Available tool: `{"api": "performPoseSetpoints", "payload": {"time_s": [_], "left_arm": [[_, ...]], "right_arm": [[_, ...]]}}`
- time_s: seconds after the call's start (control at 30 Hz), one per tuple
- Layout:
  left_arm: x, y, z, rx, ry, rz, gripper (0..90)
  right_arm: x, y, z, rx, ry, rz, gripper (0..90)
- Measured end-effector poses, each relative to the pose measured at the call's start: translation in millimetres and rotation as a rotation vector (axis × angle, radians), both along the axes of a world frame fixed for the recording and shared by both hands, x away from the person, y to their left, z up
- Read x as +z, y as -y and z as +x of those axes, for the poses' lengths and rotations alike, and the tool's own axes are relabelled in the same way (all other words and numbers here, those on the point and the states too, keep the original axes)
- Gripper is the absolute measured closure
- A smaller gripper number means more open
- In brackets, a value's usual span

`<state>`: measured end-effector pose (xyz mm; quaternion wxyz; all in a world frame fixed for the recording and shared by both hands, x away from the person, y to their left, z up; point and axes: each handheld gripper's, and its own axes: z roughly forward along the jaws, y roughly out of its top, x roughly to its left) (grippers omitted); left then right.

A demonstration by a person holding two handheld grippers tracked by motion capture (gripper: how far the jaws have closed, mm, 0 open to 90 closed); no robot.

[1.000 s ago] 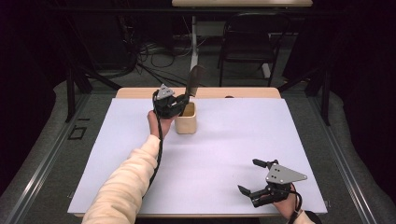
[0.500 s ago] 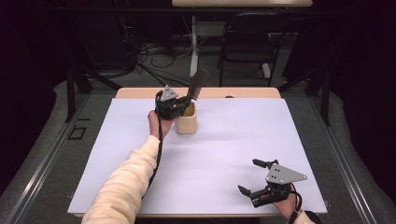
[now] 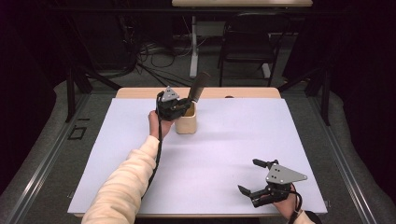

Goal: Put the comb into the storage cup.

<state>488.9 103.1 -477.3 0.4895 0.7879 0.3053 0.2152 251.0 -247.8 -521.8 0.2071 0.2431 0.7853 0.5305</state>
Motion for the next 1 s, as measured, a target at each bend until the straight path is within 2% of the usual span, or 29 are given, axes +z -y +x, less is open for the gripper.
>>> {"api": "performPoseSetpoints", "payload": {"time_s": [1.0], "left_arm": [[-8.7,2.5,4.2,-0.013,-0.041,0.069,71.5]], "right_arm": [[0.0,0.0,-0.1,0.000,0.002,-0.001,0.0]]}}
